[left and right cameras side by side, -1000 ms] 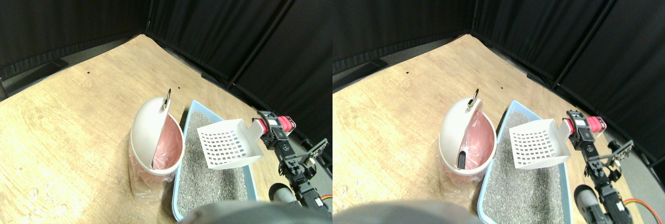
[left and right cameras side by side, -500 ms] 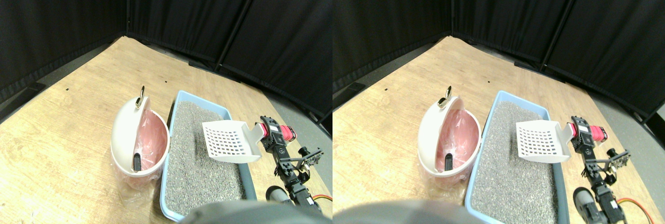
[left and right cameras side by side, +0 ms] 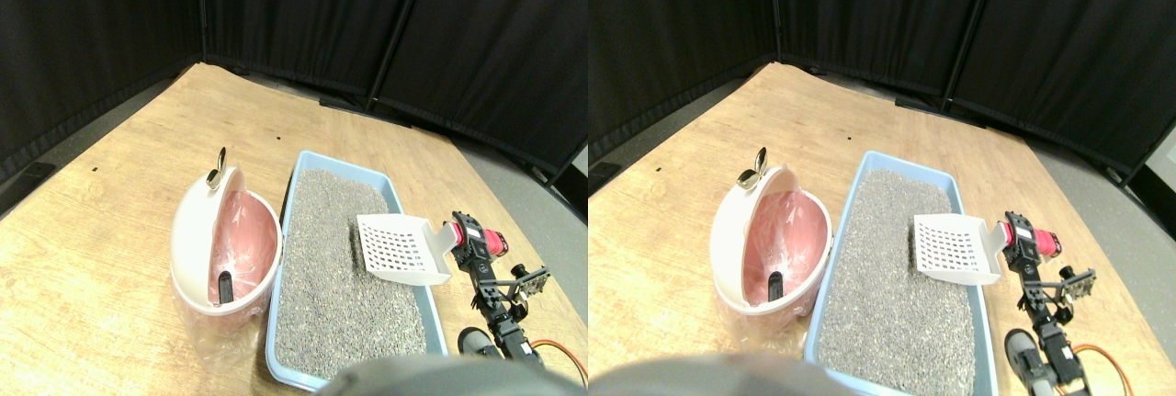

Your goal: Scoop (unimanual)

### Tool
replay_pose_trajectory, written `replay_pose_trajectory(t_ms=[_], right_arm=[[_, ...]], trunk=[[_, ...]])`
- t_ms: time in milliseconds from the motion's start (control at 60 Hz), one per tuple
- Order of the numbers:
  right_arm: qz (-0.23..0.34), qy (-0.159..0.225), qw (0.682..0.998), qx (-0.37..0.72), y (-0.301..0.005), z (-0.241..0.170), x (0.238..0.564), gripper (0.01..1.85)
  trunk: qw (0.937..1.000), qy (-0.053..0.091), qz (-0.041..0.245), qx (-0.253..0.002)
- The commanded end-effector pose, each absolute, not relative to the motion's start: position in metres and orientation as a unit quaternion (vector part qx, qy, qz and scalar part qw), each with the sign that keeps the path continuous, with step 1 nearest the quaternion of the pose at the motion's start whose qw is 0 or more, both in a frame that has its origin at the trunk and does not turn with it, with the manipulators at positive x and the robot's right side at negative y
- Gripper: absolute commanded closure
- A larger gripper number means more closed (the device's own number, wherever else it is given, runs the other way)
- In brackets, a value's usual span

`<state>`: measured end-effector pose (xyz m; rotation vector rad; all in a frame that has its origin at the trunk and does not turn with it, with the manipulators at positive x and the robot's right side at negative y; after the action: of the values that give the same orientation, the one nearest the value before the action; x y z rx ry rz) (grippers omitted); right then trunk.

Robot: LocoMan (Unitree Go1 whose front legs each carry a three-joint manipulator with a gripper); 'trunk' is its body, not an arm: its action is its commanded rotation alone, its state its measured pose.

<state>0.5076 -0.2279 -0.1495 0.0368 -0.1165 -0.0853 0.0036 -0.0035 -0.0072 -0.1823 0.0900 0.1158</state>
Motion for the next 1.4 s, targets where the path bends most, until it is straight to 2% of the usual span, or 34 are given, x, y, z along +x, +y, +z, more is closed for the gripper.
replay_pose_trajectory(t_ms=[17,233,483,750,1017,1100,1117,1133,1150,1167,1200,1217,1233,1283,1317,1400], right_arm=[[-0.039,-0.078,0.996,0.033,-0.224,-0.146,0.507,1.8],[-0.027,-0.082,0.995,0.051,-0.216,-0.146,0.513,1.8],[-0.033,-0.068,0.996,0.056,-0.213,-0.16,0.518,1.8],[-0.042,-0.024,0.997,0.064,-0.213,-0.177,0.516,1.8],[-0.034,-0.013,0.998,0.043,-0.211,-0.164,0.518,1.8],[-0.025,0.005,0.999,0.037,-0.21,-0.159,0.518,1.8],[-0.038,0.026,0.998,0.034,-0.21,-0.154,0.517,1.69],[-0.038,0.026,0.998,0.034,-0.21,-0.154,0.517,1.69],[-0.04,0.039,0.998,0.029,-0.21,-0.152,0.517,1.52],[-0.041,0.047,0.998,0.025,-0.21,-0.151,0.517,1.43],[-0.039,0.068,0.997,0.02,-0.211,-0.149,0.517,1.07],[-0.039,0.073,0.996,0.021,-0.212,-0.148,0.517,0.98],[-0.039,0.073,0.996,0.021,-0.212,-0.148,0.517,0.98],[-0.042,0.108,0.993,0.018,-0.212,-0.143,0.516,0.58],[-0.037,0.117,0.992,0.018,-0.212,-0.141,0.515,0.44],[-0.037,0.148,0.988,0.029,-0.213,-0.135,0.515,0.29]], trunk=[[0.9926,0.034,0.062,-0.099],[0.9916,0.035,0.069,-0.104],[0.9903,0.04,0.076,-0.109],[0.9891,0.041,0.083,-0.114],[0.9881,0.039,0.088,-0.12],[0.9878,0.04,0.09,-0.121],[0.9877,0.04,0.09,-0.121],[0.9877,0.04,0.09,-0.121],[0.9876,0.04,0.091,-0.122],[0.9875,0.039,0.091,-0.122],[0.9873,0.038,0.092,-0.124],[0.9873,0.038,0.092,-0.124],[0.9872,0.037,0.092,-0.124],[0.9872,0.038,0.092,-0.125],[0.987,0.039,0.093,-0.126],[0.9869,0.039,0.093,-0.126]])
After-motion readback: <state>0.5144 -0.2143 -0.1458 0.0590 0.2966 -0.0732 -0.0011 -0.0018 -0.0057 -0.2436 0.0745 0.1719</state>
